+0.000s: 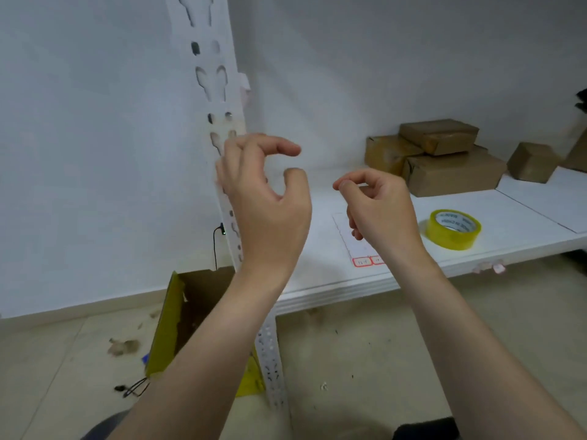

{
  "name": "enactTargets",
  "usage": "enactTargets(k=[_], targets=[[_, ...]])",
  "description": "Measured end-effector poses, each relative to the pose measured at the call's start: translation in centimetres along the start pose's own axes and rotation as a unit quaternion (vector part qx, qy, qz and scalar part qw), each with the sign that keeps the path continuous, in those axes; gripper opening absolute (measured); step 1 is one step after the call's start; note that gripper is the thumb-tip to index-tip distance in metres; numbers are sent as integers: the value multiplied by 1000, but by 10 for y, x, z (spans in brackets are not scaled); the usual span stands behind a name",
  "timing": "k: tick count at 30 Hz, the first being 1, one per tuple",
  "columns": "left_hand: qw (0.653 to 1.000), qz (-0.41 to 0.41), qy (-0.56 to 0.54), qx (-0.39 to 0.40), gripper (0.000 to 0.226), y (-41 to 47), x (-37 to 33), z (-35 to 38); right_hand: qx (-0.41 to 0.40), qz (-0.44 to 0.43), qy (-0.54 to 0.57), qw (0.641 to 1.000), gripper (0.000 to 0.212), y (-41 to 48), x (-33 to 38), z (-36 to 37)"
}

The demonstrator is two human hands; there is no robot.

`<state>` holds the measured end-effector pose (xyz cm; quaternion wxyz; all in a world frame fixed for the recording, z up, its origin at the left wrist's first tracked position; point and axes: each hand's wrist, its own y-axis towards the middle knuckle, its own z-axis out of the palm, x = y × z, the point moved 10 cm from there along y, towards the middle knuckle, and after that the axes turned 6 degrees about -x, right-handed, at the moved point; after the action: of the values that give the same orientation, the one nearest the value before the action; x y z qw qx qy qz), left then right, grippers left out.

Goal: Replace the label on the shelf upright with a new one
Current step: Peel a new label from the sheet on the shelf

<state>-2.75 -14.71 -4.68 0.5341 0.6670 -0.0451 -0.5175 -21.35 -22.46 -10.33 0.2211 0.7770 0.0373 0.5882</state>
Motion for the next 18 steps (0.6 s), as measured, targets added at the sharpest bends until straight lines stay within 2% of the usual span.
enactTargets(k=[3,6,9,13,15,18], targets=[[987,-73,-4,143,27,-26,22,52,3,20,-79,997,18,7,-38,-21],[945,-203,27,257,32,-61,70,97,13,59,-134,989,17,15,-82,-36],[901,-269,72,332,37,-94,113,124,42,77,-208,974,15,16,-120,-41],[863,-306,115,385,36,-129,154,137,83,85,-262,958,17,15,-151,-34],[854,-322,121,390,32,-137,167,137,120,78,-304,942,37,14,-160,-26],[851,-339,117,383,26,-142,182,136,179,122,-381,899,61,8,-183,-21]])
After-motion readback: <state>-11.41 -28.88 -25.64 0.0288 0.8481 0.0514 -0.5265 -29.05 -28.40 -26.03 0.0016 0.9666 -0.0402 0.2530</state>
